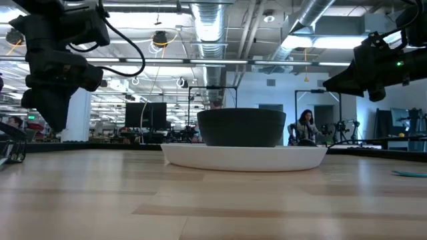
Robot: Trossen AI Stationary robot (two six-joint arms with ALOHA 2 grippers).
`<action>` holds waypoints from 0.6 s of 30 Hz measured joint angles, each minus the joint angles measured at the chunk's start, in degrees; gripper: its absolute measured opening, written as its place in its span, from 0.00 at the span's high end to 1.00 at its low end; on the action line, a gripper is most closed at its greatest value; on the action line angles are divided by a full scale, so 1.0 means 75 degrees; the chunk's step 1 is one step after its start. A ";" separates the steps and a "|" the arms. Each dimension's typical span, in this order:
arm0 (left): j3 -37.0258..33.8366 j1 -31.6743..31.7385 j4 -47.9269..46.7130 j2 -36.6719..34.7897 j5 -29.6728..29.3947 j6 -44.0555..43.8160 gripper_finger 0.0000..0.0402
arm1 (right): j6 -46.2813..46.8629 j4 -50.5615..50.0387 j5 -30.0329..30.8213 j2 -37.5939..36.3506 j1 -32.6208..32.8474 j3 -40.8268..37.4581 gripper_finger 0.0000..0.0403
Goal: Set table place
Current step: Put the black bowl on the white plate
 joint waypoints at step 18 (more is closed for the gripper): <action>0.0000 0.0013 -0.0206 0.0000 0.0648 0.0151 0.58 | -0.0064 0.0000 -0.0001 0.0000 -0.0001 0.0000 0.61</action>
